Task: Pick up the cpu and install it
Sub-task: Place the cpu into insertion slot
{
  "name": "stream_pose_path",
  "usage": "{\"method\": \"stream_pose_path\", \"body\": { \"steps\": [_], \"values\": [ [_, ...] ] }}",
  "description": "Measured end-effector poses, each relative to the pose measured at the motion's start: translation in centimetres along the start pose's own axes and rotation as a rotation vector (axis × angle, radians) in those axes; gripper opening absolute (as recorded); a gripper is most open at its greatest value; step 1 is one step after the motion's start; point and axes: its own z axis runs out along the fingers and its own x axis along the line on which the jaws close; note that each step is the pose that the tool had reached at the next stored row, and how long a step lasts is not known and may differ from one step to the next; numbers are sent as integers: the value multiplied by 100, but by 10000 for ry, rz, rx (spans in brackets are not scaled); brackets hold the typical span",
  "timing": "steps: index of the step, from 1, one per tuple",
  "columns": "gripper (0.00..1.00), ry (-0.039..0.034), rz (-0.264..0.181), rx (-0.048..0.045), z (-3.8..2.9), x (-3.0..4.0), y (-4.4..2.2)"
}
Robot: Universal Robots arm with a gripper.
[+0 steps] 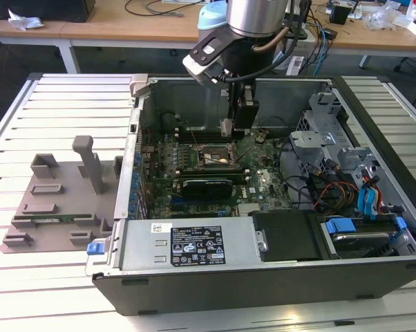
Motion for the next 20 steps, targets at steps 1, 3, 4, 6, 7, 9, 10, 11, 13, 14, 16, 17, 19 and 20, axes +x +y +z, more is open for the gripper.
{"method": "stream_pose_path", "body": {
  "steps": [1,3,4,6,7,9,10,11,13,14,16,17,19,20],
  "values": [
    [55,0,-19,0,0,0,0],
    [55,-5,-494,-14,1,0,0],
    [55,-6,-495,-15,0,0,0],
    [55,-5,-496,-15,0,0,0],
    [55,-5,-496,-15,1,0,0],
    [55,-6,-497,-14,5,1,0],
    [55,-4,-497,-15,15,1,0],
    [55,-5,-497,-14,24,2,0],
    [55,-7,-496,-14,40,4,0],
    [55,-6,-496,-15,47,6,0],
    [55,-7,-496,-14,58,8,-2],
    [55,-6,-496,-15,62,10,-3],
    [55,-6,-496,-15,75,14,-5],
    [55,-6,-495,-15,82,18,-7]
  ]
}}
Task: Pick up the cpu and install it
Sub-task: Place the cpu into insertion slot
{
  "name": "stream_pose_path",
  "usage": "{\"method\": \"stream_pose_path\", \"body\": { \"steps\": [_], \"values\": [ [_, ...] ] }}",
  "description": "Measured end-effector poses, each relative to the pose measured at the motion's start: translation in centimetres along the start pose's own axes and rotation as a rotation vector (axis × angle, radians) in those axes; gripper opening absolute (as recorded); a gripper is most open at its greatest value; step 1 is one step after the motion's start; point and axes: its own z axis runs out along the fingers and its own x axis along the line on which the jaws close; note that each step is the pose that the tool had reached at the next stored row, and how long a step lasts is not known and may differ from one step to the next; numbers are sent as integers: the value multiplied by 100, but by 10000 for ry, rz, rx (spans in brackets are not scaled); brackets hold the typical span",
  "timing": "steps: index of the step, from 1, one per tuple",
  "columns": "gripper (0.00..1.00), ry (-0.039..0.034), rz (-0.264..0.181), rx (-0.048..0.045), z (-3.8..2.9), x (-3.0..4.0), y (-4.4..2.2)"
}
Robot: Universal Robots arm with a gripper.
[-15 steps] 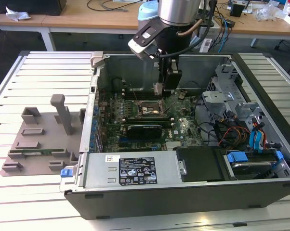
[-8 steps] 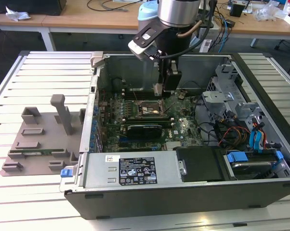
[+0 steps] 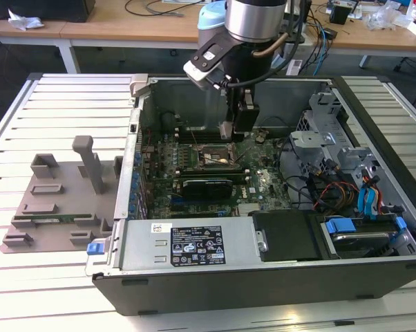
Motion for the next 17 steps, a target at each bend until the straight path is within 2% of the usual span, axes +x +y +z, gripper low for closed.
{"method": "stream_pose_path", "body": {
  "steps": [17],
  "values": [
    [55,0,-1,0,80,114,-93]
  ]
}}
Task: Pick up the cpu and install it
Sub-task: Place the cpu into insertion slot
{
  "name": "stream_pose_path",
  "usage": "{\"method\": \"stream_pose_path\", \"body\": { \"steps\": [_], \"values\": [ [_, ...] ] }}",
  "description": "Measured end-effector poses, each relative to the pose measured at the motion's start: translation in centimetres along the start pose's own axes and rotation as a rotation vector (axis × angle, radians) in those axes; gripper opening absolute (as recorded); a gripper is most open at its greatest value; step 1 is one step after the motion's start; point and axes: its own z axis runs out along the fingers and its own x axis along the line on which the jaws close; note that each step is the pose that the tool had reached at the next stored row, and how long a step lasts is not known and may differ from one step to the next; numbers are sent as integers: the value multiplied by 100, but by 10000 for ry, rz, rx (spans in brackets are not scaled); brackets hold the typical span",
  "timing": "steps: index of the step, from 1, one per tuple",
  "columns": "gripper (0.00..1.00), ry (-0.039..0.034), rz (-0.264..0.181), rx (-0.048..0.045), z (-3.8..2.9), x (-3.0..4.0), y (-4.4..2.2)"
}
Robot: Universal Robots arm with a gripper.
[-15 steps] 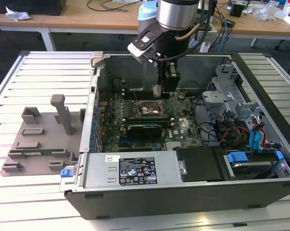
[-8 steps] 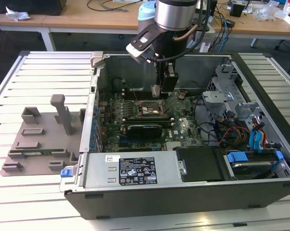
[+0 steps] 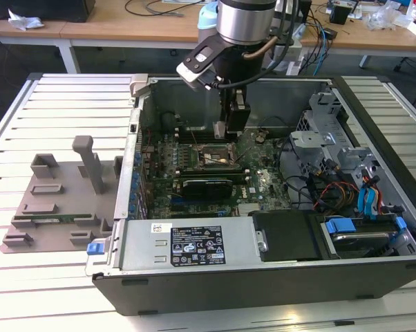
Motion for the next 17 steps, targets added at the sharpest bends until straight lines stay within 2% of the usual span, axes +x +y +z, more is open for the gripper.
{"method": "stream_pose_path", "body": {
  "steps": [12,17],
  "values": [
    [55,0,0,0,53,89,-57],
    [55,-1,0,0,84,167,-75]
  ]
}}
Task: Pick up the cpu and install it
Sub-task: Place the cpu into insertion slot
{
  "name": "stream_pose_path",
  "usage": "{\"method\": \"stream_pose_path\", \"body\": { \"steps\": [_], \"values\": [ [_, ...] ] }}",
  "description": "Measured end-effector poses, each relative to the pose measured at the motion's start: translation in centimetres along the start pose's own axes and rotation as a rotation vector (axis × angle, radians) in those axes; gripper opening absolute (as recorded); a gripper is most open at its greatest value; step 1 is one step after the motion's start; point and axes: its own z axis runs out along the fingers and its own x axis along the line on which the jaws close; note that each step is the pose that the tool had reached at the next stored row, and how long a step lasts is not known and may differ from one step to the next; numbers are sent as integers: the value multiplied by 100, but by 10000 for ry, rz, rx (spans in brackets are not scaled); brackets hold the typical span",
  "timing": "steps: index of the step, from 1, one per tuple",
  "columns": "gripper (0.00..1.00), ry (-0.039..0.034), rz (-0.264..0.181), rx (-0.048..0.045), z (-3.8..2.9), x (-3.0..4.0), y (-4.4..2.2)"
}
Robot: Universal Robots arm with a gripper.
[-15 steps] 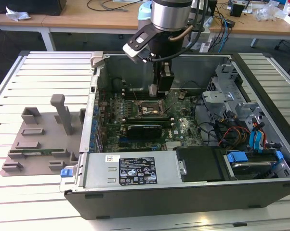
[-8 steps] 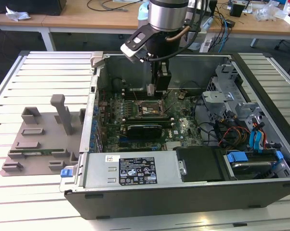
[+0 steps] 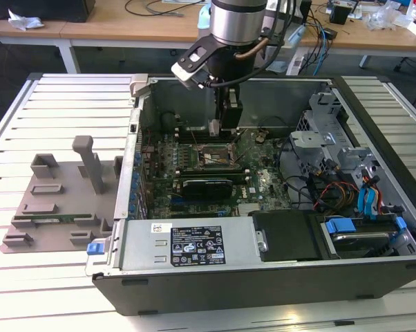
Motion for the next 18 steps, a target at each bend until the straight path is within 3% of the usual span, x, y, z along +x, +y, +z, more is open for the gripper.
{"method": "stream_pose_path", "body": {
  "steps": [8,15,17,18],
  "values": [
    [55,0,1,0,35,141,-33],
    [55,-8,-24,0,119,172,-35],
    [55,-11,-452,-14,142,182,-34],
    [55,-11,-455,-14,155,185,-33]
  ]
}}
